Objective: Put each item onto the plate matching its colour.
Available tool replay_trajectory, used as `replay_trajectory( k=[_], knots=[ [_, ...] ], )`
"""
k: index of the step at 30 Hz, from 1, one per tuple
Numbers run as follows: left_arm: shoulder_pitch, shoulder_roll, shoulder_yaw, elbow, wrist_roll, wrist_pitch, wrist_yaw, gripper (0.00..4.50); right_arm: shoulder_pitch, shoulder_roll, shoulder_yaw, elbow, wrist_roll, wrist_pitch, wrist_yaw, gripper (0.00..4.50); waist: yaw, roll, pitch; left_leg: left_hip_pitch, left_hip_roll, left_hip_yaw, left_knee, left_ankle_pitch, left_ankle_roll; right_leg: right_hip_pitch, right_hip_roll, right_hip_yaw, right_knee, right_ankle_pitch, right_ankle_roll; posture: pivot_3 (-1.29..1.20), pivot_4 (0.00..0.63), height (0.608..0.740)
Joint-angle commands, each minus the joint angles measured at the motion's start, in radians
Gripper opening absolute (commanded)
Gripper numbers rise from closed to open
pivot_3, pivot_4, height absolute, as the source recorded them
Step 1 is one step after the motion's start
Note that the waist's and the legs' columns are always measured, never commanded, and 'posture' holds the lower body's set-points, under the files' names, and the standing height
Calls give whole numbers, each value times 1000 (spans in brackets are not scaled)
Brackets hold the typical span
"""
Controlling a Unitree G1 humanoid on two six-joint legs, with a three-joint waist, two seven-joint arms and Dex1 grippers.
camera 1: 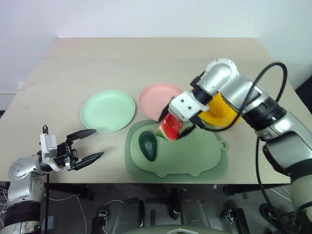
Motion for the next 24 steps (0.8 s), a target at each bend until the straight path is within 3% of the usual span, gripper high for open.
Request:
replay_trajectory(
  k=[1, 8, 13, 14, 16, 18, 24],
  knots=[
    [-1, 4, 5, -10, -3, 0, -4, 4500, -44, 77, -51, 199, -111, -78, -98, 3488, 3, 0, 0, 0, 0, 0, 0, 0, 0, 0, 0, 0, 0, 0, 0, 0, 150, 736],
    [6, 2, 7, -21, -4, 4, 3, 4500, -110, 201, -89, 597, -276, -198, -283, 3488, -1, 0, 0, -2, -1, 0, -1, 3, -5, 0, 0, 0, 0, 0, 0, 0, 150, 736],
    [15, 5, 9, -29, -5, 7, 7, 4500, -138, 237, -126, 750, -344, -222, -364, 3488, -3, 0, 0, -2, -1, 1, -2, 3, -5, -1, 0, 0, 0, 0, 0, 0, 150, 736],
    [15, 6, 9, -29, -5, 8, 7, 4500, -142, 242, -134, 767, -351, -221, -372, 3488, -4, 0, 0, -2, 0, 1, -2, 3, -5, -1, 0, 0, 0, 0, 0, 0, 150, 736],
    [15, 6, 7, -33, -4, 10, 9, 4500, -147, 249, -156, 793, -364, -212, -393, 4157, -4, 0, 0, -2, 0, 0, -2, 3, -5, -1, 0, 0, 0, 0, 0, 0, 150, 736],
    [12, 5, 5, -38, -4, 13, 12, 4500, -153, 252, -191, 803, -353, -194, -381, 4478, -4, 1, 0, -2, 0, 0, -2, 3, -5, -1, 0, 0, 1, 0, 0, 0, 150, 736],
    [3, 6, 0, -57, -4, 25, 13, 4500, -158, 210, -336, 710, -261, -113, -249, 4478, -3, 1, 0, -2, 0, 0, -1, 3, -5, -1, 0, 0, 0, 0, 0, 0, 150, 736]
  ],
)
